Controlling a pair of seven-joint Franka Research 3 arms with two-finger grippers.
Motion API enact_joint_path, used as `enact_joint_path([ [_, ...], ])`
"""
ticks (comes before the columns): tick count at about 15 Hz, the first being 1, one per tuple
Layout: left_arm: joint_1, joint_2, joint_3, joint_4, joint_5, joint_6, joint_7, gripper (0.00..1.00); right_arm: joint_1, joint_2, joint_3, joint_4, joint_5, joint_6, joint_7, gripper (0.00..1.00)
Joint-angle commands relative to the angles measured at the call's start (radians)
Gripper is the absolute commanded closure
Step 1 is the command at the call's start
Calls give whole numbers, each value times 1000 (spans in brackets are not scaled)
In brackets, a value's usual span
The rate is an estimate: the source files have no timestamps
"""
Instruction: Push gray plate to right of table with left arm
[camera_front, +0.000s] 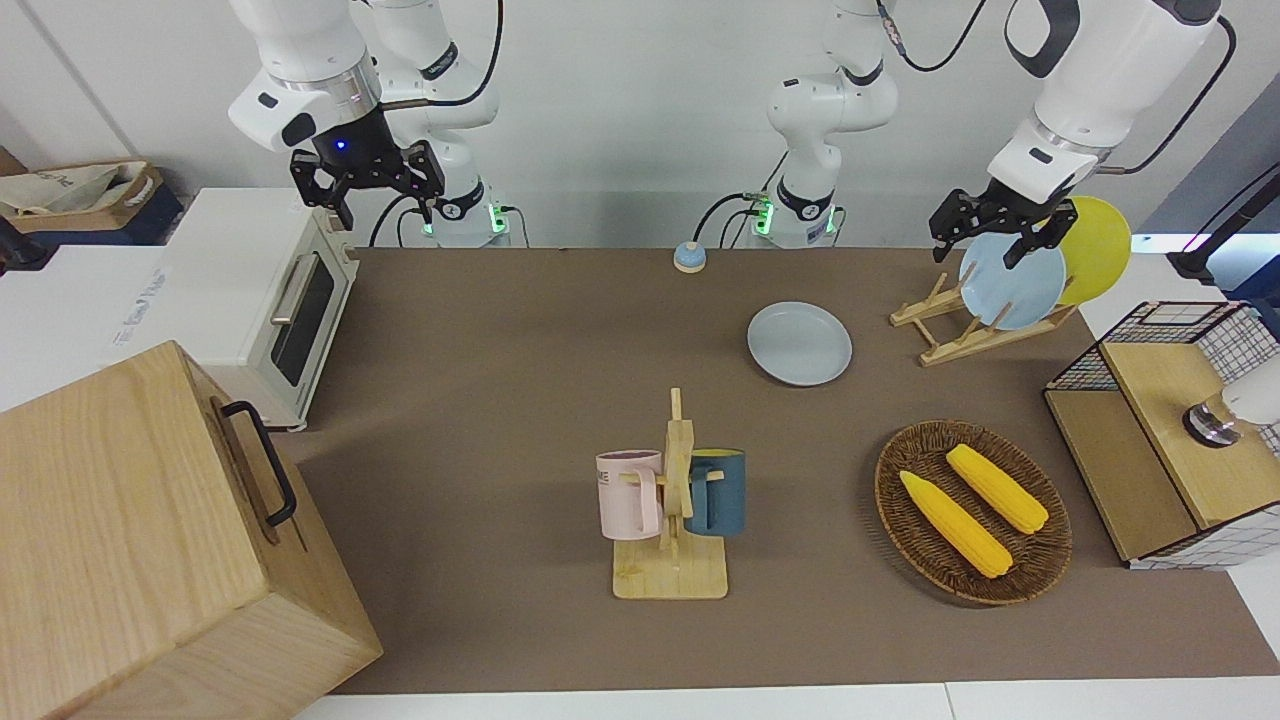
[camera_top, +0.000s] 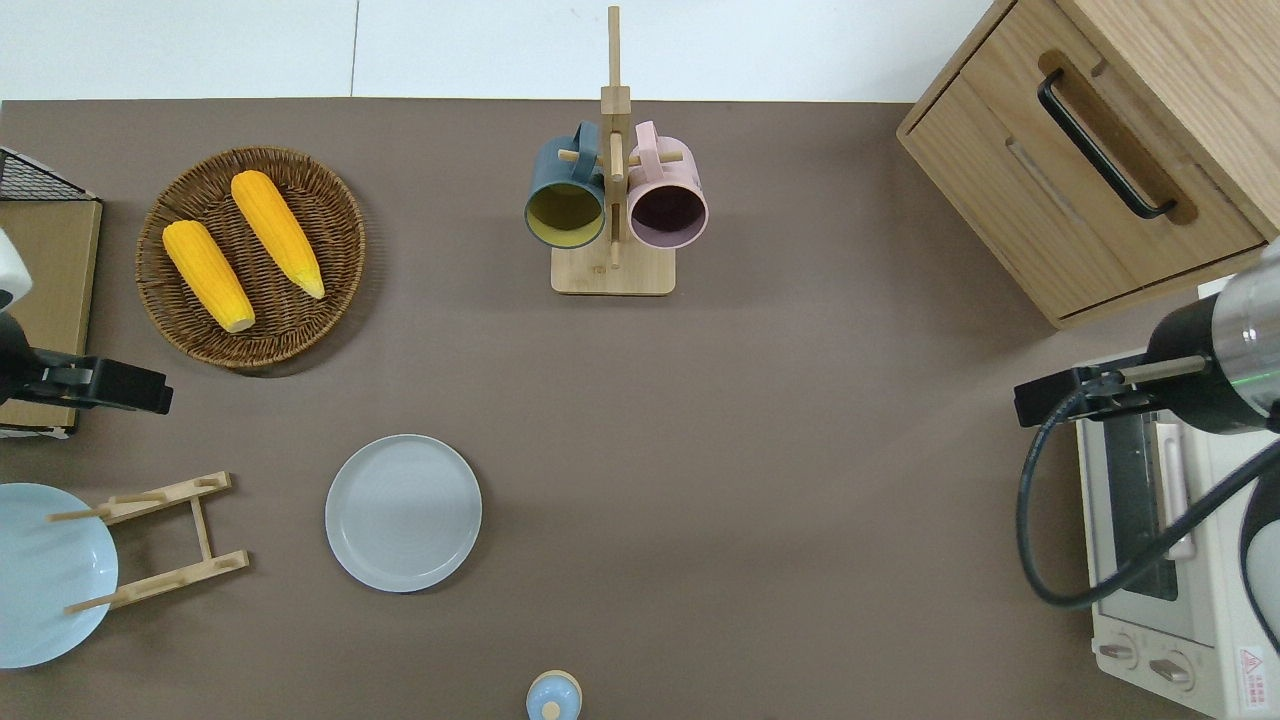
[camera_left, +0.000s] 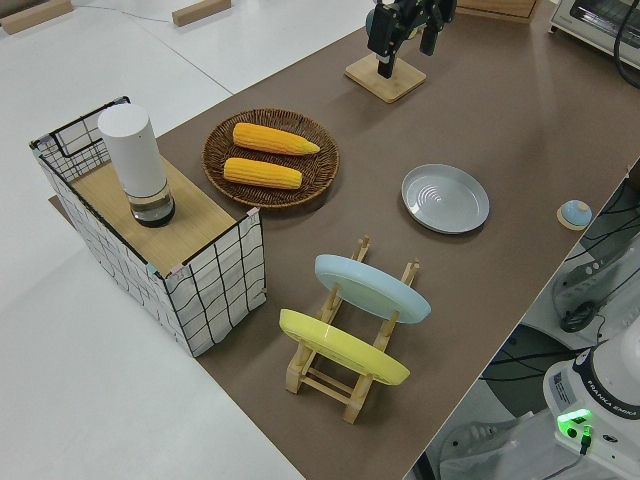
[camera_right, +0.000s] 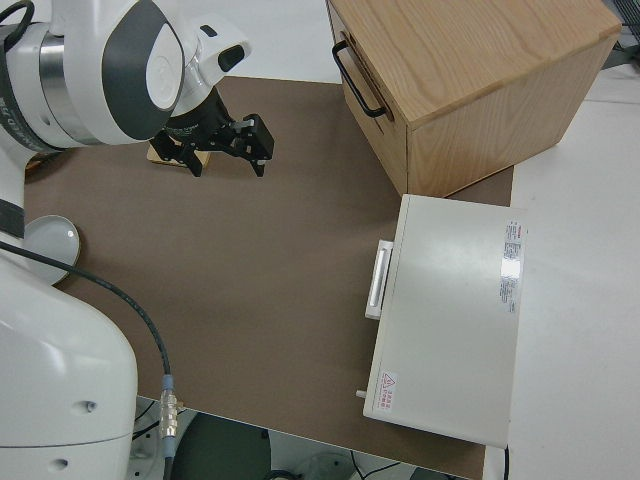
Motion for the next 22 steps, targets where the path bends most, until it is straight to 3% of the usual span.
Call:
enact_joint_path([
  [1, -5, 6, 8, 22, 18, 13, 2, 9, -11, -8, 6, -1, 8, -12, -3, 17],
  [13, 3, -12, 16, -52, -29, 19, 2, 5, -11, -8, 6, -1, 8, -12, -3, 17],
  [22, -8, -141, 16, -373, -31, 255, -21, 9, -11, -8, 6, -1, 8, -12, -1, 17],
])
